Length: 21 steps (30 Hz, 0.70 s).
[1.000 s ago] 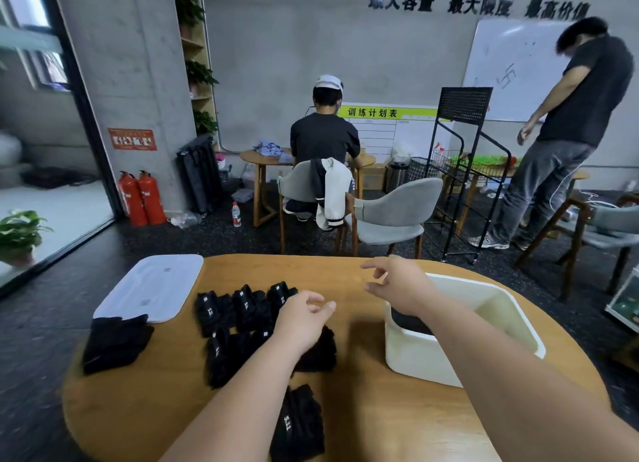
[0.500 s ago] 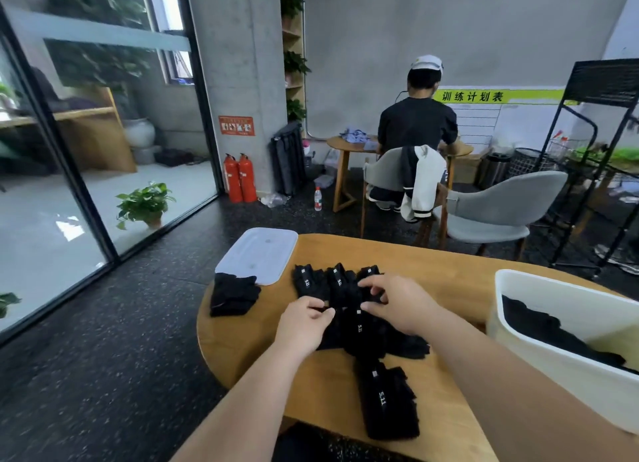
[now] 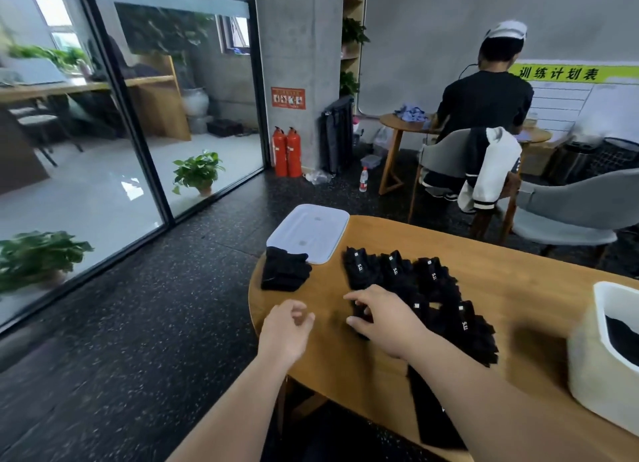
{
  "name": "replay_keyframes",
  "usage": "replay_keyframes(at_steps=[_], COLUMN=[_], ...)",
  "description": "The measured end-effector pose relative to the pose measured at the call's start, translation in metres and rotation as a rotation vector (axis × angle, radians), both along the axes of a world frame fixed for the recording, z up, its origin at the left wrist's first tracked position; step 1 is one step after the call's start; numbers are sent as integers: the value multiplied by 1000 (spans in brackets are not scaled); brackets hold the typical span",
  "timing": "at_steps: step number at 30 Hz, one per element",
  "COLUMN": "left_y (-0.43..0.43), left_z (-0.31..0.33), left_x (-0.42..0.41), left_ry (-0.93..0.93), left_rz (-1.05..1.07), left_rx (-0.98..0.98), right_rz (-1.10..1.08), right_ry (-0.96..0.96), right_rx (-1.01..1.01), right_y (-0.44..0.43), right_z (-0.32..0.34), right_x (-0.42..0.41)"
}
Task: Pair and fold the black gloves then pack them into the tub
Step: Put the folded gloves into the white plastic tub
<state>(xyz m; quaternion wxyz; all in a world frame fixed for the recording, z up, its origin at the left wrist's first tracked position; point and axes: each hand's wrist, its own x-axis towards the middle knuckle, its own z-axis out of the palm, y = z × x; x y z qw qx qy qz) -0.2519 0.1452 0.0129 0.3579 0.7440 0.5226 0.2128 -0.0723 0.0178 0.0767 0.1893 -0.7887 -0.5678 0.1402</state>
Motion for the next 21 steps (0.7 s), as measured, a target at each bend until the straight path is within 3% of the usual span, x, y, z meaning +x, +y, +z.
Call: replay_keyframes(at_steps=[7,21], left_y=[42,65], left_z=[-9,-42], left_x=[-23,-22], left_ry=[101,-171], left_rz=[84,312], left_rx=[83,67], right_rz=[92,229], right_ry=[1,-197], right_rx=[-34,-111], right_y=[43,142], right_z=[-18,-26], right_x=[-31,-54])
